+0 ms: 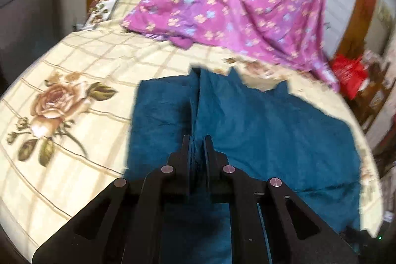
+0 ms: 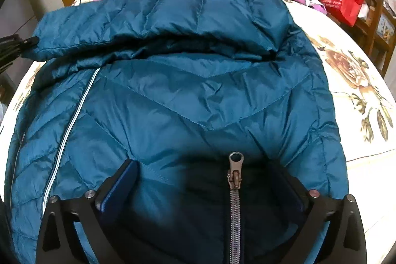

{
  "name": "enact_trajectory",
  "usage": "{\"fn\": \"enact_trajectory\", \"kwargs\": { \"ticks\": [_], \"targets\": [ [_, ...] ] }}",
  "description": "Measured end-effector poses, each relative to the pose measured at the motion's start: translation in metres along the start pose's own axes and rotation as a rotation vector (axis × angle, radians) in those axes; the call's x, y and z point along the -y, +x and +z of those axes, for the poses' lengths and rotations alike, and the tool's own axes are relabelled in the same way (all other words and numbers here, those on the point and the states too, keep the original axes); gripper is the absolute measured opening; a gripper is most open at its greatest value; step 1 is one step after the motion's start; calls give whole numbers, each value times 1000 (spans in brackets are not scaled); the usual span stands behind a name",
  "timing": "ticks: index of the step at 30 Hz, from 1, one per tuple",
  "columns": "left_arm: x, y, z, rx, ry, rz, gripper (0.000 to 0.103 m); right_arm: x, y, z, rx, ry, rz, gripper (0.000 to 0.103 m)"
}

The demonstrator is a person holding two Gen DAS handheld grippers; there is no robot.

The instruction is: Fold large clothes

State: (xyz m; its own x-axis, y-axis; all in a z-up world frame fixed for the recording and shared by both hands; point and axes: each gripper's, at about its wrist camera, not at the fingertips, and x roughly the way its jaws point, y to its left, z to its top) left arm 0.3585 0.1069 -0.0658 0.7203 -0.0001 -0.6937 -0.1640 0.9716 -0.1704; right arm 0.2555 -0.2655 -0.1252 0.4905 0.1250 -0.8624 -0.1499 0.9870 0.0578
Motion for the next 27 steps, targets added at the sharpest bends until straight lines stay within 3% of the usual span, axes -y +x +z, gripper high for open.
{"fn": "enact_trajectory", "kwargs": {
  "ticks": [4,8,11,14,17,18,20,21,25,27],
  "targets": [
    [-27,28,-13,-90,-54,65,8,0,2,1,-16,-7,0,103],
    [-38,7,-9,-11,-106,68,8,3,-1,5,-18,-3,15,99],
    [-16,-2,6,39,-61,50,8,10,-28,13,114,17,72,96],
    [20,6,23,71,4,15,8,24,-55,22,250,47,51,96],
    [56,40,31,38,100,-17,17,44,-67,32,312,123,10,96],
    [64,60,27,-3,139,27,17,53,-67,37,303,163,-5,96],
    [58,89,17,-93,127,112,17,71,-71,50,294,230,-1,93],
    [50,97,10,-122,100,102,17,78,-73,59,295,246,3,87],
    [38,83,0,-91,72,62,17,85,-75,116,348,166,-25,80],
    [31,78,7,-82,21,9,17,82,-63,148,341,134,17,73]
  ]
}}
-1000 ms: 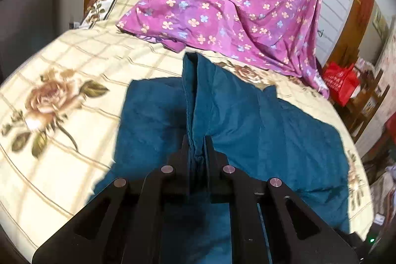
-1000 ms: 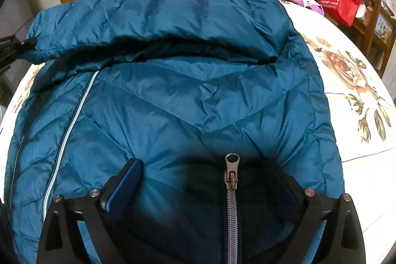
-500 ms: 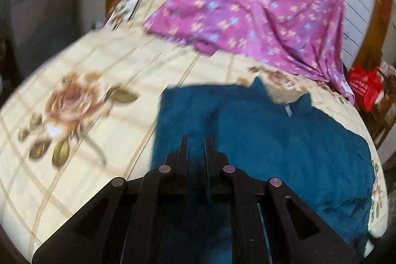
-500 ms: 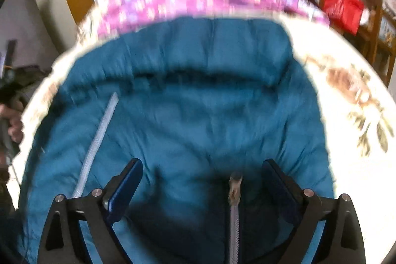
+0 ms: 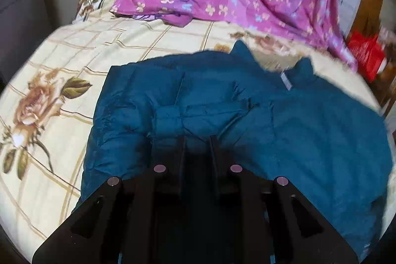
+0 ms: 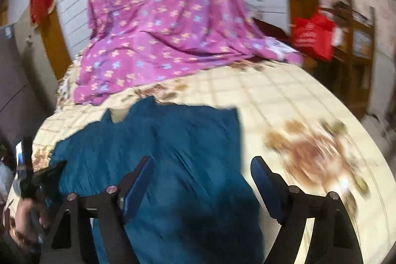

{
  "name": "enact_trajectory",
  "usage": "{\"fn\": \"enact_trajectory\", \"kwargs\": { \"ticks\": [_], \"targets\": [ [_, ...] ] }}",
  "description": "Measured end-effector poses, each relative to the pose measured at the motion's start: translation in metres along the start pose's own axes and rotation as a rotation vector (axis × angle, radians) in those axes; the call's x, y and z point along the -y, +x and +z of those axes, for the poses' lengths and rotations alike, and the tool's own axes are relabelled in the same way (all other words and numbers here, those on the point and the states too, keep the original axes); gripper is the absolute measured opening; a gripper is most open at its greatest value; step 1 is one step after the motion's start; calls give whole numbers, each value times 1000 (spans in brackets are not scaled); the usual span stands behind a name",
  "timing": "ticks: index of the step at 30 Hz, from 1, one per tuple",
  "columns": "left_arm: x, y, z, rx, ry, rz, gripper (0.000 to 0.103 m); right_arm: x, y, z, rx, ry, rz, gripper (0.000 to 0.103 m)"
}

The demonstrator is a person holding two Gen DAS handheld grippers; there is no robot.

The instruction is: Fold large clothes

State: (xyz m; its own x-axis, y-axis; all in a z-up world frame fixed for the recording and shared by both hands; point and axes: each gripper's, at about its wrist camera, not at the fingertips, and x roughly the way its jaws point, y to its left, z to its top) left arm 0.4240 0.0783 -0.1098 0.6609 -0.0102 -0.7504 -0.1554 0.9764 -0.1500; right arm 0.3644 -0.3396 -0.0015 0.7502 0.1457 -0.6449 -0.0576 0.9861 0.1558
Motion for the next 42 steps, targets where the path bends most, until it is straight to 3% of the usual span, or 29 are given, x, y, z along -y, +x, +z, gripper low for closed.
{"fn": "enact_trajectory", "kwargs": {
  "ticks": [2,4,7,8,11,16,21,28,31,34,37,38,42],
  "targets": [
    [0,3,6,-2,-12,7,17,-9,30,19,-6,-42,36,69],
    [3,18,1,-62,9,22,17,-14,59,17,-42,-84,64,69],
    [6,18,-14,-28,48,22,18,-1,116,-16,-244,-116,1,70],
    [8,17,-19,-9,70,23,18,10,126,-32,-285,-82,36,75],
    [13,18,-26,26,100,40,18,32,122,-45,-285,-20,56,77],
    [18,20,-28,29,144,67,18,35,104,-63,-231,-41,28,77],
    [15,16,-32,26,162,42,18,46,86,-75,-202,38,59,77],
    [6,-4,-52,27,157,-11,18,47,56,-96,-198,59,44,77],
    [9,-9,-52,30,174,1,18,47,46,-104,-203,55,37,77],
    [11,-19,-38,16,135,16,17,38,39,-82,-217,0,-7,76],
    [18,-29,-15,65,102,-9,18,27,20,-33,-34,1,18,76],
    [21,-26,-10,66,103,0,18,24,22,-20,-15,4,28,76],
    [30,18,-11,-21,129,73,18,7,76,23,-72,1,31,76]
  ]
}}
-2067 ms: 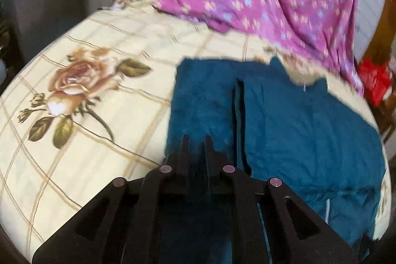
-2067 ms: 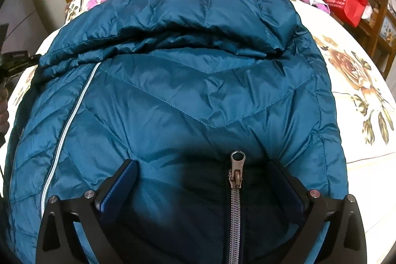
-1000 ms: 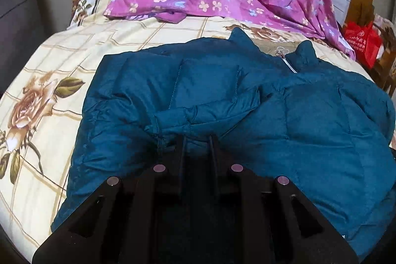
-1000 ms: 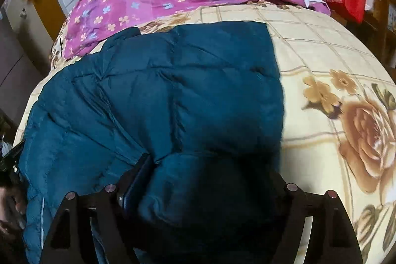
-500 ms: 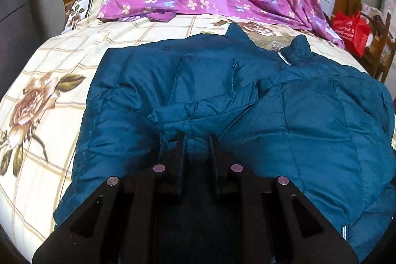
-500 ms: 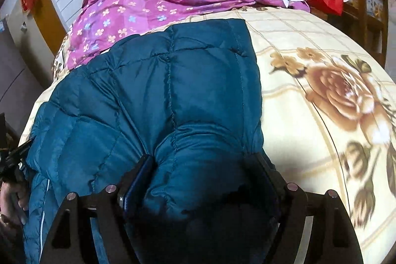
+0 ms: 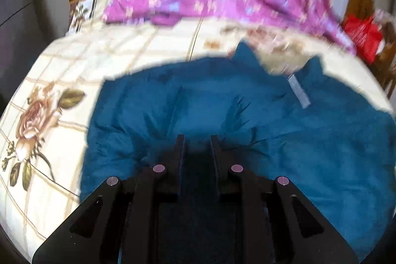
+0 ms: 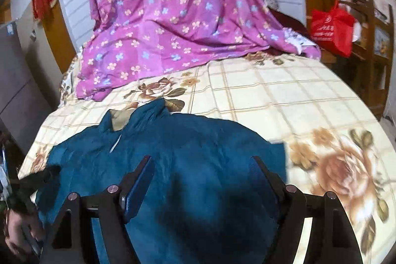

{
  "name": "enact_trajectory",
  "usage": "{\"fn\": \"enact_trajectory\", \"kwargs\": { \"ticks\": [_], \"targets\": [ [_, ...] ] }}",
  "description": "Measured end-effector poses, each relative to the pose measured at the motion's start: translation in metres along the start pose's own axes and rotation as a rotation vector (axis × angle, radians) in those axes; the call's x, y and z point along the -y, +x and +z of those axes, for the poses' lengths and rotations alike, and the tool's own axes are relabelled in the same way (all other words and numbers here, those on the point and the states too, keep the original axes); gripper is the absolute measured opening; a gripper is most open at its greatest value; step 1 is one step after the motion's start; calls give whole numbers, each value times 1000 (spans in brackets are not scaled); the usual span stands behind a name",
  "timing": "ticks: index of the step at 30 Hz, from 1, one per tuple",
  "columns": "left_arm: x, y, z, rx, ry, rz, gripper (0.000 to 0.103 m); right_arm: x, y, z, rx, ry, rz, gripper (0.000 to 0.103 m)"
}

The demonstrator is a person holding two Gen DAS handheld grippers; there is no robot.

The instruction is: Fold large clothes

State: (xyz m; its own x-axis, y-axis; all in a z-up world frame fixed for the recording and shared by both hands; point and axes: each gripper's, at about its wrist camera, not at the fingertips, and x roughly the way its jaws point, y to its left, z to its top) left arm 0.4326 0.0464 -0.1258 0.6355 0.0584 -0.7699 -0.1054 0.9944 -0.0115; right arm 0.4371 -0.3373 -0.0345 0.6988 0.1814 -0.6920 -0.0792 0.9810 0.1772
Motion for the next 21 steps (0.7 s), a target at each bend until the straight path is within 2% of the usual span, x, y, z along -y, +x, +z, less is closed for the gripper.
{"fn": "enact_trajectory", "kwargs": {
  "ticks": [2,4,8,9,11,13,15,17,19,20,21],
  "targets": [
    [-2,3,-8,45,-4,-1,18,10,40,-2,-105,53,-67,76],
    [-3,4,-13,52,-10,-16,18,24,71,-15,-174,90,-44,77],
    [-6,2,-8,20,-10,-24,18,26,73,-18,-162,90,-56,78],
    [-10,-7,-7,25,-30,-17,18,23,66,-14,-162,92,-73,77],
    [-15,-26,-6,64,-66,-11,18,15,43,-6,-100,113,-76,77],
    [-18,-47,-10,122,-88,-41,18,-11,11,-5,-3,68,-33,78],
    [-11,-48,-17,124,-58,-26,19,-42,-2,-13,13,5,35,79],
    [-2,-17,-26,6,-15,8,44,-75,5,-30,-31,-77,68,83],
    [-5,-12,-28,21,-27,7,48,-98,30,-52,-116,-154,58,89],
    [-8,-12,-26,8,-35,22,59,-104,44,-62,-144,-171,16,95],
    [-10,-12,-24,-11,-41,36,63,-104,46,-67,-120,-157,6,95]
  ]
}}
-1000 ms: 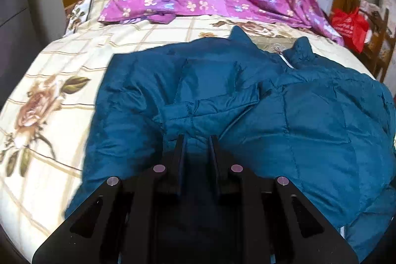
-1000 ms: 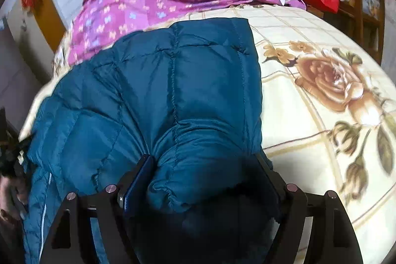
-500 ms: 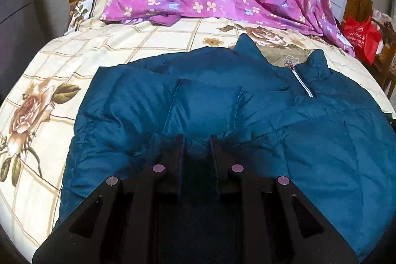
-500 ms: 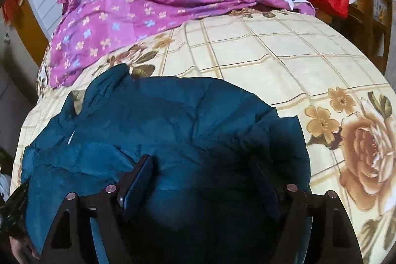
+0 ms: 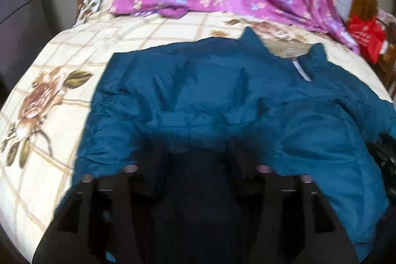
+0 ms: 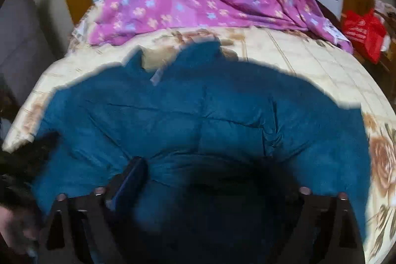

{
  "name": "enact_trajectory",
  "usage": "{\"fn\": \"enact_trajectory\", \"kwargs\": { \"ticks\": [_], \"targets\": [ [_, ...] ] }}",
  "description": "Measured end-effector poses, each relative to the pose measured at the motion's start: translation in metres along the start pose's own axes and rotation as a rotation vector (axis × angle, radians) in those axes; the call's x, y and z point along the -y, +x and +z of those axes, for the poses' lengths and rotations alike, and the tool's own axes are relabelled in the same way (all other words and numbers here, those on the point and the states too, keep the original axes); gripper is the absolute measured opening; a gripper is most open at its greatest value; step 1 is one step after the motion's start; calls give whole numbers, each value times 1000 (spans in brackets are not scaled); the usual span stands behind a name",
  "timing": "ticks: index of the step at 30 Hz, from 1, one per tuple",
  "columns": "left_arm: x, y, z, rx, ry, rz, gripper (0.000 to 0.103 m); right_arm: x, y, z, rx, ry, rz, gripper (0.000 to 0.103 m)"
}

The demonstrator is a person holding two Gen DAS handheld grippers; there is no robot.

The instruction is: Fold large clothes

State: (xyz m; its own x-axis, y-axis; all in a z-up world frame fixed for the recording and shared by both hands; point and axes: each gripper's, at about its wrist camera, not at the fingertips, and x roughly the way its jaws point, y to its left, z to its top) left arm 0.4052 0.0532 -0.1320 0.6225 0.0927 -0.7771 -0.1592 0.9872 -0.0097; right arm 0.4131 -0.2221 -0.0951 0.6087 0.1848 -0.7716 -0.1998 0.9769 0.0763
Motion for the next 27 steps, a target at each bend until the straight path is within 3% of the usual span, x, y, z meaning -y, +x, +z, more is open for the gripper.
{"fn": "enact_trajectory", "kwargs": {
  "ticks": [2,4,9,13,17,23,27],
  "targets": [
    [-11,-11,5,-32,-25,-35,63,3,-2,3,-18,28,10,95],
    [-22,-31,5,-6,-24,-28,63,9,-15,6,-49,71,32,94],
    [-62,-96,-24,31,-4,-63,63,32,-86,-21,33,96,-10,94],
    [-97,-143,-66,28,57,-72,63,52,-127,-74,-18,92,-67,94],
    [-135,-176,-121,11,63,-68,63,49,-178,-141,-29,42,-4,94],
    [-145,-175,-184,-64,57,-95,63,32,-190,-234,-214,-111,-92,94],
    [-152,-178,-209,-78,58,-52,63,47,-222,-260,-174,-33,-59,94]
  ]
}}
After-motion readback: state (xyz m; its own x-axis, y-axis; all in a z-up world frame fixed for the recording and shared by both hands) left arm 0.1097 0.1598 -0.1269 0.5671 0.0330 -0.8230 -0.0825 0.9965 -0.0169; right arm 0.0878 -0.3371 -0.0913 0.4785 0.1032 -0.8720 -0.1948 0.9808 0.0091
